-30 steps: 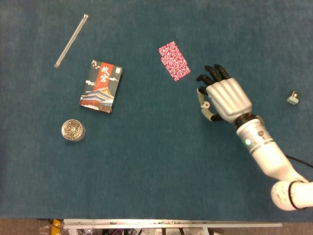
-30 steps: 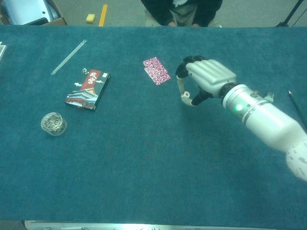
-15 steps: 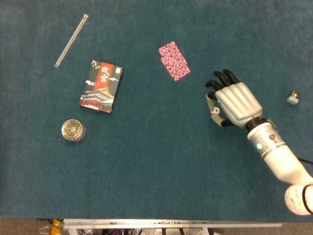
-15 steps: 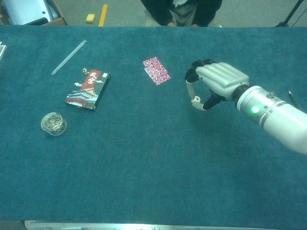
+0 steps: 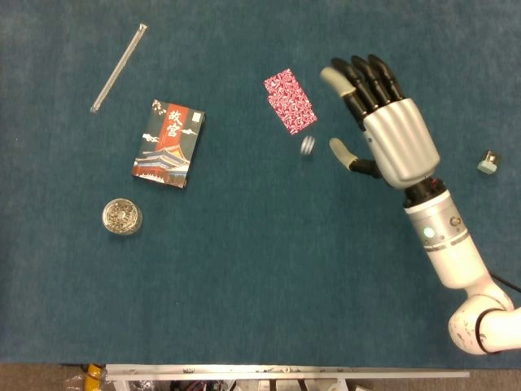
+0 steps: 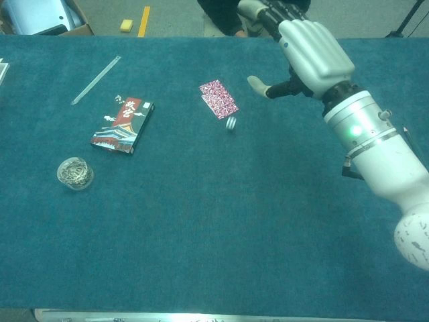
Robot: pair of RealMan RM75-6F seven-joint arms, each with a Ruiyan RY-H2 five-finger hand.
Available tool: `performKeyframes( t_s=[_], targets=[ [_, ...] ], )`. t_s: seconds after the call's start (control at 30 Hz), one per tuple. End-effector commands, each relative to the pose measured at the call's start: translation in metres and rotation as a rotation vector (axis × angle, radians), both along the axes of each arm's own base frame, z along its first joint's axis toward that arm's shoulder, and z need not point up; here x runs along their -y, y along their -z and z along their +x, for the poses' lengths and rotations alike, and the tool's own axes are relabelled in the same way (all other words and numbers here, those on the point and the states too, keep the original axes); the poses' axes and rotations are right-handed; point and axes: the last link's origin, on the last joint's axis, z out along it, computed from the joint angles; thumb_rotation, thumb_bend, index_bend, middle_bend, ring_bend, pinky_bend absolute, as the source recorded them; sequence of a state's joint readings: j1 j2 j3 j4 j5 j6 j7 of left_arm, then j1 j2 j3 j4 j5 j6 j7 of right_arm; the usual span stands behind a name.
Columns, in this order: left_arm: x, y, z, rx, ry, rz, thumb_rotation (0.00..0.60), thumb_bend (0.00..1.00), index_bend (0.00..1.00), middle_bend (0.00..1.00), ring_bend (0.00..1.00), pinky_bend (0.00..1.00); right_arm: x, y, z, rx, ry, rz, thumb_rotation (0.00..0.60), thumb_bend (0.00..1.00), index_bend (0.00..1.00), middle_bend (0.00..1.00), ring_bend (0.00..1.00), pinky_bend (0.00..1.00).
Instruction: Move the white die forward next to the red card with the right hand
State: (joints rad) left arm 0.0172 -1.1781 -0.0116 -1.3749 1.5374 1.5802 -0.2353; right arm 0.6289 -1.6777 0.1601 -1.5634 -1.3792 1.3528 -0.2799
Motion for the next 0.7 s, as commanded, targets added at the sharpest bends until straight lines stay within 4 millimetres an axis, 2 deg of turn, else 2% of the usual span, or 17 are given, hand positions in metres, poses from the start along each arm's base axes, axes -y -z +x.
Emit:
performKeyframes(
  t_s=[0.03, 0.33, 0.7],
  targets=[
    [0.0, 0.0, 0.0, 0.0, 0.001, 0.0, 0.6, 0.39, 0.29, 0.22, 0.14, 0.11, -0.001, -0.001, -0.004, -0.006, 0.007, 0.004, 0.6, 0.29, 0.0, 0.05, 0.0, 0.0],
    [0.0, 0.001, 0.001, -0.004, 0.003, -0.007, 0.6, 0.39, 0.29, 0.22, 0.14, 0.11, -0.005, -0.008, -0.008, -0.041, 0.034, 0.031, 0.6, 0.29, 0.0, 0.05, 0.0, 0.0],
    [0.0, 0.001, 0.0, -0.004, -0.006, -0.011, 0.6, 0.39, 0.29, 0.22, 0.14, 0.11, -0.015, -0.01, -0.025, -0.216, 0.102, 0.155, 0.6, 0.29, 0.01, 0.08, 0.0, 0.0]
  ],
)
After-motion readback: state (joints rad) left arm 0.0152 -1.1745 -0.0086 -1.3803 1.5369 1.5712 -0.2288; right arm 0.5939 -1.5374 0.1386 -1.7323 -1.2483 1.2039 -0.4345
